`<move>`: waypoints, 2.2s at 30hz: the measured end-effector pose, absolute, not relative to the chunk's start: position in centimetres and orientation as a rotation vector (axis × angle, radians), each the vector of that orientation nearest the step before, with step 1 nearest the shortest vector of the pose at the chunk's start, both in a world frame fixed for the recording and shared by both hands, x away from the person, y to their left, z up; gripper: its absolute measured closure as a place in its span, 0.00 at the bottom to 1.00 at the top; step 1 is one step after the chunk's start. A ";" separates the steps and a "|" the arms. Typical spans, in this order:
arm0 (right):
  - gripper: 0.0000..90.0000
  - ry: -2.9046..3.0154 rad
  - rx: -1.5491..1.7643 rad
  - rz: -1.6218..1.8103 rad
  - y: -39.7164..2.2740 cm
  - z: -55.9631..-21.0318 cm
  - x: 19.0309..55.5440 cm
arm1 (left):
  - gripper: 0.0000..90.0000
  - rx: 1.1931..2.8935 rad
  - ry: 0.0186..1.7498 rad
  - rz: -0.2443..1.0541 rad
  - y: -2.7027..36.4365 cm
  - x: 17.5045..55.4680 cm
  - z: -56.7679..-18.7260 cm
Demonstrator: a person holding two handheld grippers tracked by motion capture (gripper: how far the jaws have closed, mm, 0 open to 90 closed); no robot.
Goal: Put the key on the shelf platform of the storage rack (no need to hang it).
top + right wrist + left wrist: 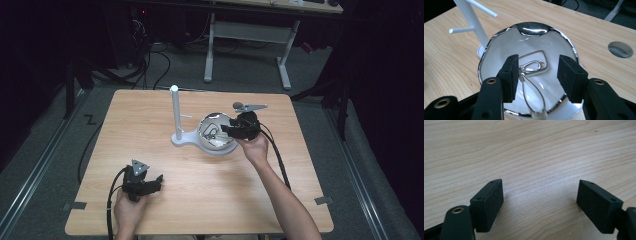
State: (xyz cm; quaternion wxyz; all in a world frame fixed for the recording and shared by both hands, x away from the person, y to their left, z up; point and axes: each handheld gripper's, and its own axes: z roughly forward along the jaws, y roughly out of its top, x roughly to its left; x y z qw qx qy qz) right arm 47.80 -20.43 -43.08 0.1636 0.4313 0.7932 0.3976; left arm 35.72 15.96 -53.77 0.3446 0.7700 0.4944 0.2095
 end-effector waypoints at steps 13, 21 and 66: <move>0.58 2.196 1.271 1.161 -24.0 -42.9 46.3 | 0.24 2.000 1.284 0.544 16.0 35.7 -53.8; 0.58 2.143 1.307 1.191 -26.7 -42.5 45.0 | 0.24 2.000 1.284 0.544 16.0 35.7 -53.8; 0.59 2.000 1.348 1.235 -33.3 -43.1 37.6 | 0.24 2.000 1.284 0.545 15.9 35.7 -53.8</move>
